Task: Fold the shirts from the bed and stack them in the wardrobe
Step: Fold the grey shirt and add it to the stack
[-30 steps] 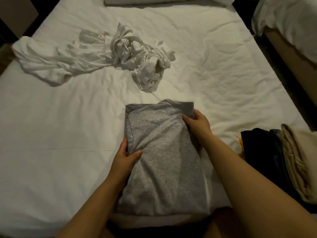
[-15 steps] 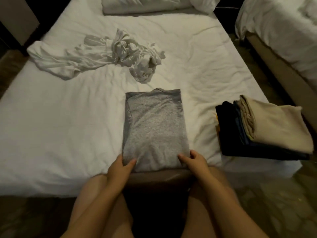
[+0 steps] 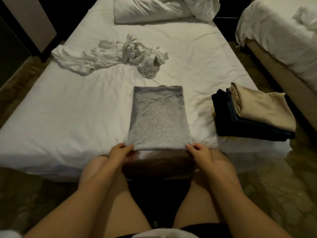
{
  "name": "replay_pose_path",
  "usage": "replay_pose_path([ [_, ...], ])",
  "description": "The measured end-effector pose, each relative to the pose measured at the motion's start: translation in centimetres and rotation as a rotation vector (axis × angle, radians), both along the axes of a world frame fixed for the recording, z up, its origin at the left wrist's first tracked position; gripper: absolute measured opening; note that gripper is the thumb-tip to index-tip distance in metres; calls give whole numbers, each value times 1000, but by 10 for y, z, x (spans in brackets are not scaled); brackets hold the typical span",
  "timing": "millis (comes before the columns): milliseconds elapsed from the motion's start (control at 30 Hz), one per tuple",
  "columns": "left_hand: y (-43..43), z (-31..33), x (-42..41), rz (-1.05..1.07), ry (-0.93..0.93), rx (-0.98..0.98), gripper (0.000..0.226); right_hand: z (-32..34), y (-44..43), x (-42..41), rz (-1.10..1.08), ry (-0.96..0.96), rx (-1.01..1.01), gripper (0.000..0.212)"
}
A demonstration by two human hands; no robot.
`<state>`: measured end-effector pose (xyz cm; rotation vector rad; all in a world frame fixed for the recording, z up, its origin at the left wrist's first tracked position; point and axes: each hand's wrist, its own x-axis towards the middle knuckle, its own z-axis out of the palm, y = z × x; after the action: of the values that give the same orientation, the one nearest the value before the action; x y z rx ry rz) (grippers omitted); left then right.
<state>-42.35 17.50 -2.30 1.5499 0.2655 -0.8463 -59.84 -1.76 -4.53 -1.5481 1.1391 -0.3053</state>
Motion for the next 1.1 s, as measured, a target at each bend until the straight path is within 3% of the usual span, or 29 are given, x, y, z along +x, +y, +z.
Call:
replay_pose_path([
  [133,0,0,-12,47,-91,-38,27,1,10,-7,-89,-43,-68,29],
  [233,6,0,-15,-111,-168,-101,42,14,14,-11,-87,-204,-34,17],
  [333,11,3,-13,-283,-192,-71,48,23,10,-16,88,-235,-90,35],
  [500,16,11,-2,-463,-402,74,65,31,-1,-19,252,-76,-156,46],
  [633,11,10,10,-445,-602,206,47,26,-5,-10,140,-63,-264,27],
  [733,6,9,11,-352,-614,225,36,22,-10,-3,119,-37,-354,17],
  [933,7,5,8,-253,-549,204,32,18,-19,1,102,-180,-259,7],
  [1100,2,7,7,-208,-776,238,20,28,-16,3,73,-285,-107,8],
])
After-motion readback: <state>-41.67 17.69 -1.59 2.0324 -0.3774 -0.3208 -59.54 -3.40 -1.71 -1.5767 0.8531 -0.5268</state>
